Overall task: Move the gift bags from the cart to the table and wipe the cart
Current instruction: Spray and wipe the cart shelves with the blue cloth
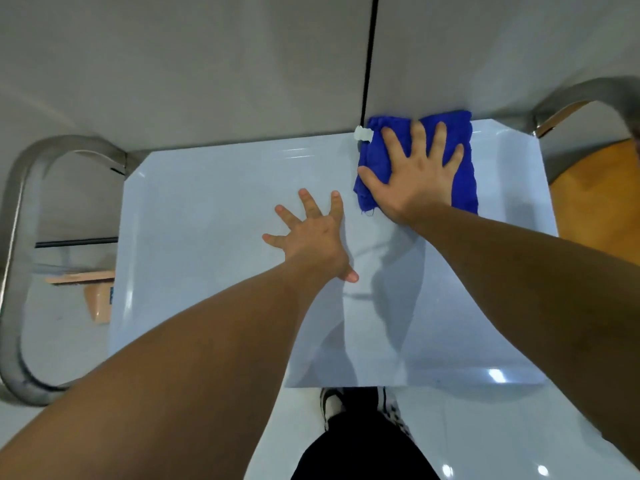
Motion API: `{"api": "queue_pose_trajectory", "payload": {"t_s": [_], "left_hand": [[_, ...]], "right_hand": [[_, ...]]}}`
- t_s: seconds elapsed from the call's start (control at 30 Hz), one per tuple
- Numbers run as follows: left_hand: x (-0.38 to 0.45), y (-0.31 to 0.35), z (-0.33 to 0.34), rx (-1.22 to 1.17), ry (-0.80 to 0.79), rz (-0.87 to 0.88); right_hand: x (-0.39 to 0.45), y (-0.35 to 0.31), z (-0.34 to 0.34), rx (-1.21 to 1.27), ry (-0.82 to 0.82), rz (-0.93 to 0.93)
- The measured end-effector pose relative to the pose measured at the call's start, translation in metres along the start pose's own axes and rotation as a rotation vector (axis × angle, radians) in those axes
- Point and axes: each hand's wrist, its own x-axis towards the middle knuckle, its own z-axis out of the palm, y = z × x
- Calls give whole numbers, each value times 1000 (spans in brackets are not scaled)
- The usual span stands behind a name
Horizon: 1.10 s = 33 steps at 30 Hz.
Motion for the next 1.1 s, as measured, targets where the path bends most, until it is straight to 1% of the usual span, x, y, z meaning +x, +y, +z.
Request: {"api": "queue_pose_trajectory", "payload": {"t_s": [0.13, 0.3, 0.47, 0.6, 0.63, 0.7, 0.8, 0.87, 0.9, 0.97, 1.03, 1.1], "left_hand": [[-4, 0, -2, 11, 12, -8], [-8, -2, -2, 14, 37, 28], [-11, -9, -1, 2, 75, 95], [-12, -11, 5, -8, 90, 93], [-13, -11, 6, -16, 97, 91], [-15, -11, 6, -38, 100, 92], [-15, -14, 4, -41, 91, 107], [-11, -18, 4, -20, 95, 132], [-11, -22, 2, -7, 123, 152], [-10, -41, -2, -8, 247, 193], [-7, -69, -7, -96, 379, 246], [-6, -104, -5, -178, 460, 299]], "right_hand": [[-34, 6, 2, 23, -41, -27], [-110, 12, 14, 38, -60, -14], [-204, 2, 25, 86, -83, 109], [-263, -31, 32, 163, -113, 257], [-273, -43, 35, 172, -123, 269], [-292, -69, 38, 182, -127, 218], [-307, -103, 48, 128, -147, 39], [-297, -110, 49, 120, -176, 30], [-288, -110, 47, 118, -189, 30], [-270, -108, 45, 92, -206, -3], [-255, -108, 42, 74, -206, -21], [-239, -111, 39, 68, -200, -37]]}}
